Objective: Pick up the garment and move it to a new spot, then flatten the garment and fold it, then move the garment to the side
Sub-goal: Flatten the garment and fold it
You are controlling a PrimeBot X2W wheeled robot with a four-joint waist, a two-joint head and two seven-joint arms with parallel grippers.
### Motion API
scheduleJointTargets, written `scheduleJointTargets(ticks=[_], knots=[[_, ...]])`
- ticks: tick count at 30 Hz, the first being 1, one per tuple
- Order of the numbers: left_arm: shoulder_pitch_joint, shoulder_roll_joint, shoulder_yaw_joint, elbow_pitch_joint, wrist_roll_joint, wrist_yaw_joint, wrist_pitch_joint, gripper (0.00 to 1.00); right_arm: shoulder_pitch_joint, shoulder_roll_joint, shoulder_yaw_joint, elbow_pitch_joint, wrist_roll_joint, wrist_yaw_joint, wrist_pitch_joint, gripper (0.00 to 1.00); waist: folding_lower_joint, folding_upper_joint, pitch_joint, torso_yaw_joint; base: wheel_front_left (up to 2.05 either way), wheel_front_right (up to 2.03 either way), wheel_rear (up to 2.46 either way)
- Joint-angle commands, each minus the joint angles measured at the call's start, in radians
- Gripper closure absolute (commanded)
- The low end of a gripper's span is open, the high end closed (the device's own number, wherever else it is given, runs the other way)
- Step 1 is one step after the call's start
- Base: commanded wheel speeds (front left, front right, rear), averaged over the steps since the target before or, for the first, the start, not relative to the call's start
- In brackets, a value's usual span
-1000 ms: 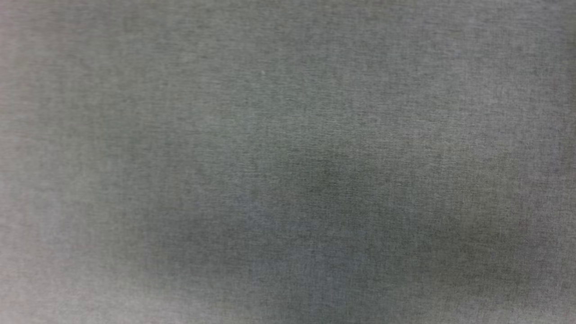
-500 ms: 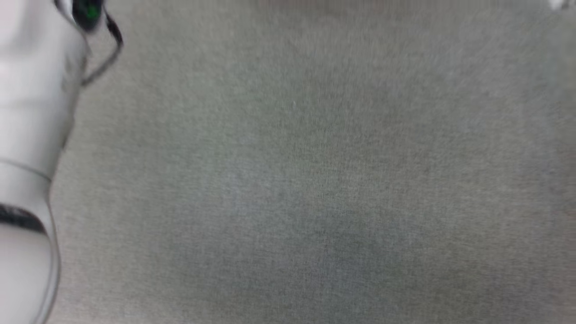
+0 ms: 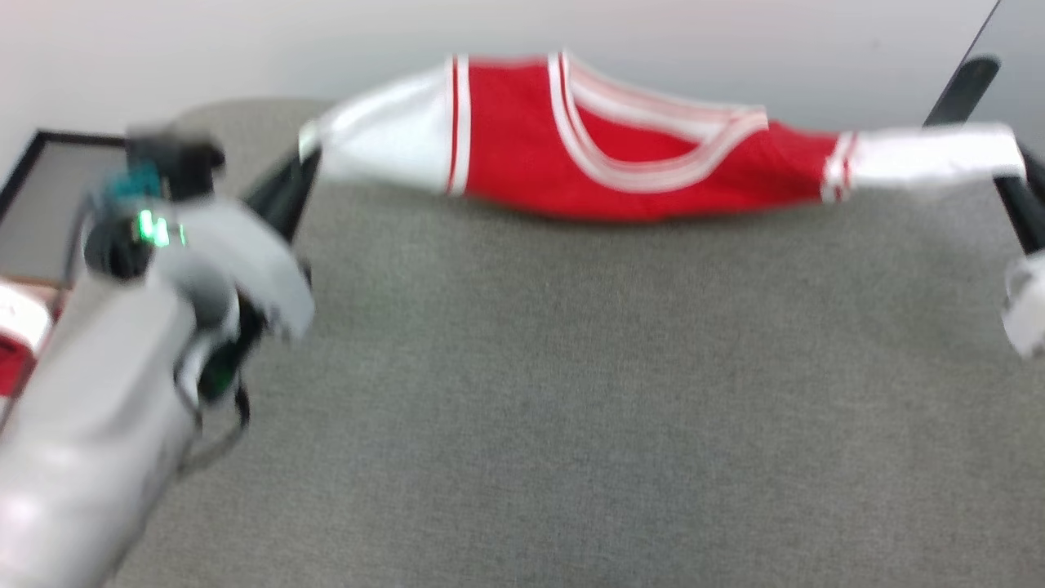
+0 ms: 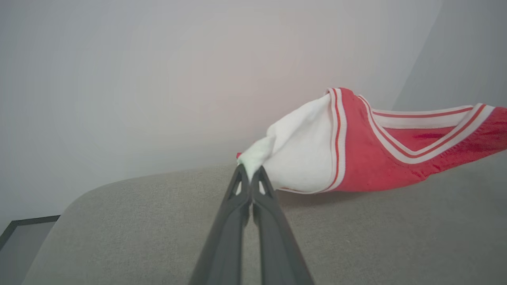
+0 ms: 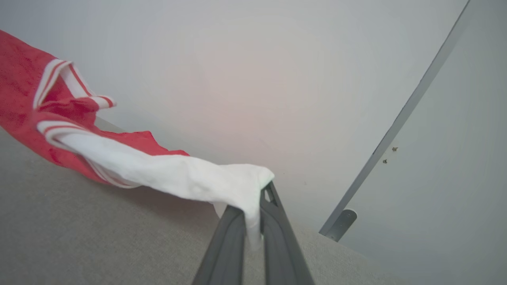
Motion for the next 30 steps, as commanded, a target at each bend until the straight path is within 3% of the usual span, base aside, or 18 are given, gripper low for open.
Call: scheduleJointTargets(ticks=[1,7,13,22,30], knots=[[0.066,0.024,-0.006,-0.049,-0.005,0.025,0.0,1.0,0.056,-0.015,-0.019,-0.018,0.002,-0.001,-0.005,1.0,0.0,0.0,-0.09,0.009,0.0,0.0,0.0],[0.362,0.13,-0.027,-0.342,-0.053,0.168,0.003,1.0,0.297,-0.042,-0.134,-0.091,-0.024,-0.001,0.0,1.0,0.0,0.0,-0.111,0.019,0.0,0.0,0.0],[0.55,0.179,-0.061,-0.531,-0.06,0.268,-0.02,1.0,0.515,-0.012,-0.259,-0.159,-0.078,-0.001,0.026,1.0,0.0,0.0,-0.117,0.035,0.0,0.0,0.0],[0.673,0.181,-0.08,-0.554,-0.084,0.317,-0.056,1.0,0.78,0.056,-0.447,-0.287,-0.14,-0.001,0.121,1.0,0.0,0.0,-0.101,0.049,0.0,0.0,0.0],[0.682,0.144,-0.076,-0.494,-0.101,0.295,-0.077,1.0,0.884,0.095,-0.531,-0.376,-0.188,-0.001,0.217,1.0,0.0,0.0,-0.088,0.054,0.0,0.0,0.0]])
